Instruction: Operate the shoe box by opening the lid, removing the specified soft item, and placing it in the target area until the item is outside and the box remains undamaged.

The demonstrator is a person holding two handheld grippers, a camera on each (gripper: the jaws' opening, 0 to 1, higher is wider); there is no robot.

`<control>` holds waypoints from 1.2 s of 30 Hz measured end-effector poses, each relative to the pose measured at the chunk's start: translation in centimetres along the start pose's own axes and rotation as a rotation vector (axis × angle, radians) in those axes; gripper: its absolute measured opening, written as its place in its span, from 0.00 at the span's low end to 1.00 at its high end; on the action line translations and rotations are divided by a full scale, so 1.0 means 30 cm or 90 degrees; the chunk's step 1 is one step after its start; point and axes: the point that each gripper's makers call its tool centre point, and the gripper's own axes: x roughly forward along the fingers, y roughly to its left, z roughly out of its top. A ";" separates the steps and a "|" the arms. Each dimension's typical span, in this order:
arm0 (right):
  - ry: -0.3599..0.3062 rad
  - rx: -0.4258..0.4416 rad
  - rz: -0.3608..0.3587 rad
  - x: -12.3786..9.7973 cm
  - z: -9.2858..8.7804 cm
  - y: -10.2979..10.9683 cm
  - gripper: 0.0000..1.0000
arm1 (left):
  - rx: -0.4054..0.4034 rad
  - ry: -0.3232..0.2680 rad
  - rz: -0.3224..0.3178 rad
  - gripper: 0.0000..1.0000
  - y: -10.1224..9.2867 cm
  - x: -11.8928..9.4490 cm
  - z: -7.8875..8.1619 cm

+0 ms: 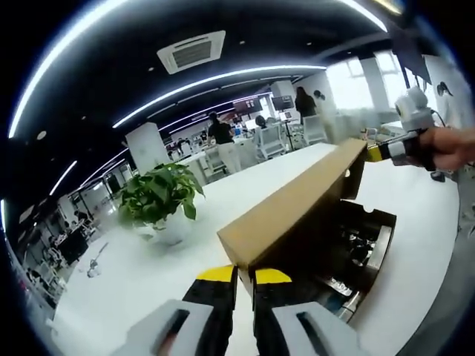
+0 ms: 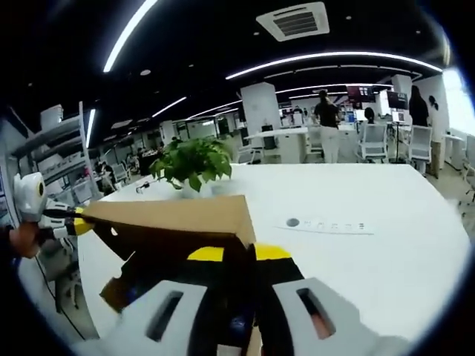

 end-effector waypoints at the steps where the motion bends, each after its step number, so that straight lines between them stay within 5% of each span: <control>1: -0.002 0.004 -0.007 0.003 0.003 -0.012 0.02 | -0.001 -0.002 0.001 0.07 0.002 0.002 0.001; 15: -0.014 0.016 0.004 0.056 0.018 -0.015 0.01 | -0.016 -0.021 0.007 0.07 0.027 0.030 0.015; 36: 0.001 0.024 0.014 0.174 -0.001 -0.050 0.01 | -0.045 0.025 -0.007 0.06 0.055 0.160 -0.075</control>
